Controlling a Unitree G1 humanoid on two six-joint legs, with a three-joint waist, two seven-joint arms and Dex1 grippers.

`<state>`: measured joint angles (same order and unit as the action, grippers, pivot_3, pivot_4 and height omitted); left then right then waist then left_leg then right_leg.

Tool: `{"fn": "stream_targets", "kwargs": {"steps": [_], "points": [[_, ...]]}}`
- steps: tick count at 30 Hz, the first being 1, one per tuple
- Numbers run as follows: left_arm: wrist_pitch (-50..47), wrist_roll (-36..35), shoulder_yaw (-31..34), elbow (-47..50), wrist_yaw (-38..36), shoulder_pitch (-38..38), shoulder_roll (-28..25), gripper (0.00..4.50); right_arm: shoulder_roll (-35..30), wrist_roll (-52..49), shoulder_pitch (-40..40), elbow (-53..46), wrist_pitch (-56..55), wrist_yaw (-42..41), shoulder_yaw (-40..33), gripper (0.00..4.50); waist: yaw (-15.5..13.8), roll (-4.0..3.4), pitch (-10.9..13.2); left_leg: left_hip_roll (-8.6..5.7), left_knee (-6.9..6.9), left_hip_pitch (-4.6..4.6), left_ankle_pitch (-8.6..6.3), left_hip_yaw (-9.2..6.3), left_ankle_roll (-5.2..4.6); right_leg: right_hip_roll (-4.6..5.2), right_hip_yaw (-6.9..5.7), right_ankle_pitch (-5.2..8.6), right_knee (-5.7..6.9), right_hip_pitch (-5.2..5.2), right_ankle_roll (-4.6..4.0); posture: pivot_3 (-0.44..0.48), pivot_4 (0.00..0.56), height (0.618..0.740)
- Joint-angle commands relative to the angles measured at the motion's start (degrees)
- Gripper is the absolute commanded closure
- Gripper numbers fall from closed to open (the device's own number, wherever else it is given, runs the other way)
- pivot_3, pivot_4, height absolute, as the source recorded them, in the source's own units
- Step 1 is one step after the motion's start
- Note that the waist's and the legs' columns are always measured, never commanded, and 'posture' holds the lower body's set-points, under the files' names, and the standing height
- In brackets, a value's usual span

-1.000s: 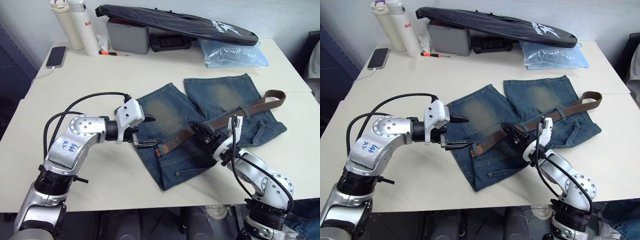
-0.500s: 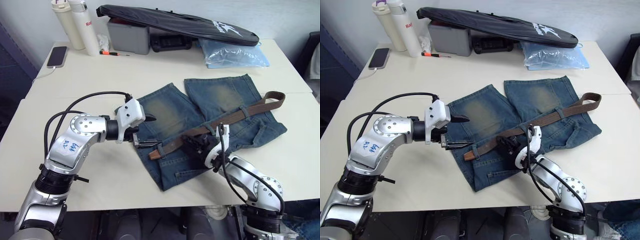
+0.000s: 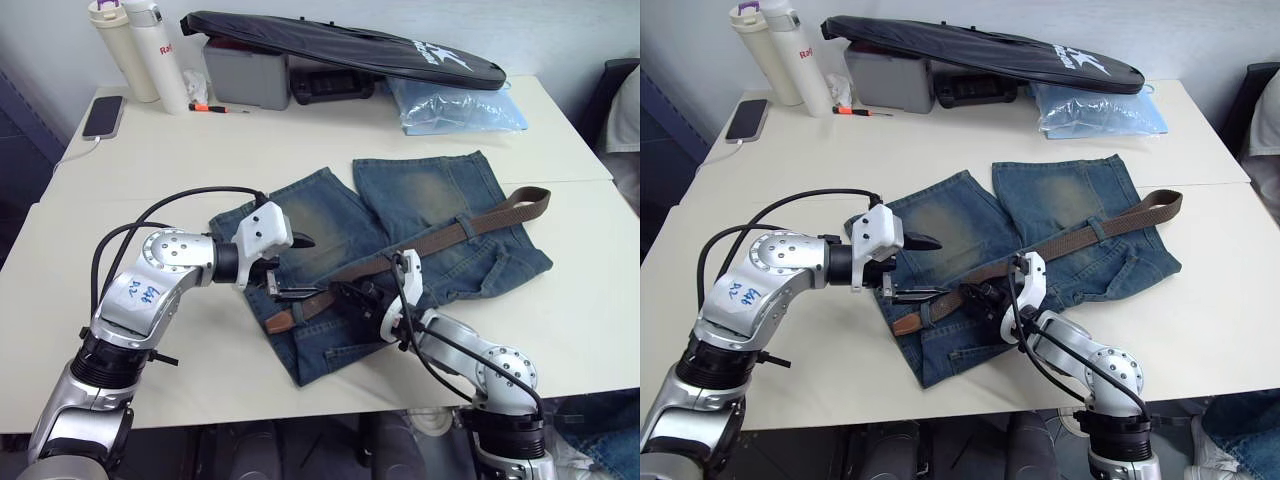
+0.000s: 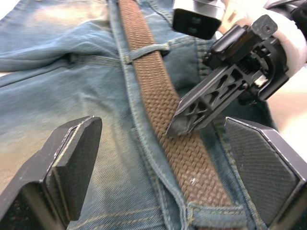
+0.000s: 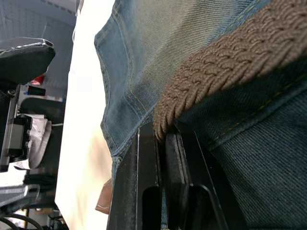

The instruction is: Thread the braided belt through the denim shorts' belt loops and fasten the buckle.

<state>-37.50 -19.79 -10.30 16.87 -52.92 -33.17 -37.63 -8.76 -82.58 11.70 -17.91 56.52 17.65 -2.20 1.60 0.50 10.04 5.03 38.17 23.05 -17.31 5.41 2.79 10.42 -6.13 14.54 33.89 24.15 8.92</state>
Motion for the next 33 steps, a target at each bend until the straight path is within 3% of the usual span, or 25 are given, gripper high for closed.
{"fn": "stream_targets", "kwargs": {"steps": [1, 4, 5, 8, 10, 14, 18, 23, 26, 29, 33], "points": [[0.84, 0.19, 0.11, -0.34, -0.65, -1.23, -0.02, 0.00, -2.95, -2.71, -1.06, -3.39, 2.92, -1.12, 1.67, 2.99, -0.13, 0.00, 0.00, 0.00, 0.00, 0.00, 0.00, 0.00, 0.00, 0.00, 0.00, 0.00, -0.01, 0.00, 0.00, 0.000, 0.150, 0.739], [1.38, 0.37, 0.13, -0.95, -1.14, -1.31, -0.21, 0.00, -9.97, -6.45, -0.97, -7.73, 5.42, -2.68, 0.40, 1.63, -0.35, 0.01, 0.01, -0.01, 0.02, 0.04, -0.01, 0.00, -0.01, 0.01, 0.00, 0.00, -0.04, 0.00, 0.00, 0.000, 0.150, 0.739], [1.67, 0.47, 0.22, -1.14, -1.39, -1.18, -0.49, 0.00, -13.77, -7.60, -0.80, -9.55, 6.55, -4.10, -0.18, 0.91, -0.38, 0.01, 0.01, -0.01, 0.04, 0.06, -0.01, 0.00, -0.02, 0.02, 0.00, 0.00, -0.04, 0.00, 0.00, 0.000, 0.150, 0.739], [2.88, 1.30, 0.51, -1.02, -2.59, 0.14, -2.53, 0.00, -24.11, -10.37, 1.00, -13.87, 9.26, -9.92, -2.20, 0.03, -1.05, 0.00, 0.04, -0.01, 0.07, 0.06, -0.02, 0.00, -0.03, 0.02, 0.00, 0.00, -0.03, 0.00, 0.00, 0.000, 0.150, 0.739], [3.61, 1.67, 0.96, -0.68, -3.33, 1.32, -4.11, 0.00, -29.94, -11.35, 2.68, -15.71, 10.00, -14.28, -3.30, 0.03, -1.13, 0.00, 0.04, -0.01, 0.08, 0.06, -0.03, 0.01, -0.05, 0.02, 0.00, 0.00, -0.05, 0.01, 0.00, 0.000, 0.150, 0.739], [6.69, 2.16, 3.60, 1.68, -5.29, 6.53, -8.80, 0.00, -45.81, 3.99, 8.15, -18.78, 9.66, -33.90, -3.73, 0.03, -1.57, -0.10, 0.10, 0.00, 0.04, 0.06, -0.08, 0.02, -0.16, 0.00, 0.03, 0.02, 0.01, 0.11, -0.04, 0.000, 0.150, 0.739], [6.68, -3.77, 9.38, 7.90, -8.75, 14.15, -11.88, 0.00, -59.77, 17.05, 8.80, -18.36, 3.61, -54.41, -0.77, 0.03, -2.16, 0.00, 0.14, -0.01, 0.04, 0.18, -0.05, 0.06, -0.10, 0.01, 0.06, 0.02, -0.06, 0.20, -0.04, 0.000, 0.150, 0.739], [5.53, -5.43, 15.52, 12.53, -8.55, 22.31, -15.38, 0.00, -66.75, 33.76, 10.99, -10.27, -7.29, -68.65, 3.95, 0.03, -2.82, 0.11, 0.17, -0.01, 0.16, 0.20, -0.06, 0.12, -0.08, 0.03, 0.07, 0.02, -0.05, 0.22, -0.04, 0.000, 0.150, 0.739], [5.37, -6.16, 17.95, 14.02, -7.21, 24.75, -15.29, 0.00, -66.59, 42.30, 14.29, -3.10, -12.61, -73.45, 7.36, 0.88, -2.80, 0.11, 0.17, -0.01, 0.24, 0.18, -0.05, 0.15, -0.07, 0.03, 0.11, 0.01, -0.06, 0.22, -0.04, 0.000, 0.150, 0.739], [4.60, -6.45, 18.23, 15.79, -5.43, 25.79, -14.76, 0.00, -64.95, 51.03, 17.30, 4.55, -17.39, -76.01, 11.02, 2.44, -2.91, 0.10, 0.17, -0.01, 0.22, 0.19, -0.03, 0.15, -0.03, 0.03, 0.11, 0.02, -0.02, 0.26, -0.05, 0.000, 0.150, 0.739], [4.43, -5.41, 16.81, 16.07, -0.84, 24.28, -12.02, 0.00, -60.29, 56.83, 20.10, 12.58, -15.75, -74.96, 13.71, 4.38, -2.86, 0.10, 0.17, -0.01, 0.23, 0.19, -0.02, 0.19, -0.01, 0.03, 0.11, 0.00, 0.01, 0.25, -0.03, 0.000, 0.150, 0.739]]}}
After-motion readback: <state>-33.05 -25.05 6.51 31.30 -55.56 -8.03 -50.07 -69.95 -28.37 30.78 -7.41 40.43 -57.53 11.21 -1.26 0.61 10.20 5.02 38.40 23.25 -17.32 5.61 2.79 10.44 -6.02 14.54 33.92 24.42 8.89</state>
